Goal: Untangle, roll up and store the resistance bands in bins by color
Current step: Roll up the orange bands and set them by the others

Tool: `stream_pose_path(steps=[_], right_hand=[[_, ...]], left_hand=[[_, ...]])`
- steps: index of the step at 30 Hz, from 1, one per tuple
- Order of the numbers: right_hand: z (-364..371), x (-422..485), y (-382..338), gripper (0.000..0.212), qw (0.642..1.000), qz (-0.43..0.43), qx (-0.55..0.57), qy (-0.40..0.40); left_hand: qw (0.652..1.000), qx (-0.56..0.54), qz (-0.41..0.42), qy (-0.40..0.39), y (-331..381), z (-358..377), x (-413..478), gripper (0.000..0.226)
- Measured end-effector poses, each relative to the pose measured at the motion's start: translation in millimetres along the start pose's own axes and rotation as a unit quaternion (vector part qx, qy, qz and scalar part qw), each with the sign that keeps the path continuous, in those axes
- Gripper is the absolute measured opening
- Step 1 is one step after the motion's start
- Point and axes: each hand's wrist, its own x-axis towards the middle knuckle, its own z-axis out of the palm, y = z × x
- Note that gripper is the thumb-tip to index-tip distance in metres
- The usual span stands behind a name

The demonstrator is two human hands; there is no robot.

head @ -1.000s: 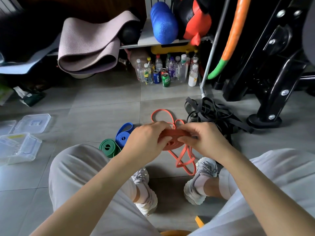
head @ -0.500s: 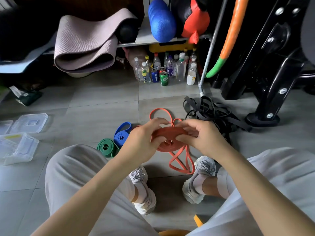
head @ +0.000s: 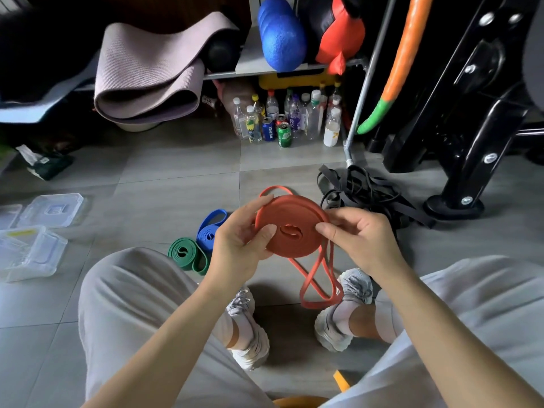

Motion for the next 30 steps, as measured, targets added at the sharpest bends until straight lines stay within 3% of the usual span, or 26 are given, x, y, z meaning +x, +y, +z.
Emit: stream_pose_path(steps=[7,13,17,22,27,30], right_hand=[[-0.7,2.5,-3.4,0.023,0.999,0.025,0.033,-0.033],[1.6,3.0,2.5,0.034,0.996,0.033,-0.016,-0.081],[7.9,5.1,6.0,0.023,0.991,0.010,-0.093,-0.091],[7.2,5.6,3.8,0.021,0.990,0.005,-0.119,-0.080],[4.0,8.4,0.7,0.027,0.989,0.015,-0.116,-0.089],[3.8,10.2,-3.8,0.034,0.992,0.020,-0.089,-0.091]], left_hand=[[0.998,-0.047,-0.039,-0.018,-2.5,4.2,-5.4,0.041],[0.986,0.158,0.001,-0.060,2.0,-4.3,14.9,0.038],[0.963,0.242,0.032,-0.115,8.1,2.1,20.1,0.017],[0.935,0.330,0.084,-0.101,8.8,6.4,18.5,0.011],[0.870,0.433,0.179,-0.151,11.1,8.1,14.7,0.040],[0.885,0.409,0.173,-0.137,13.0,5.3,17.9,0.037]])
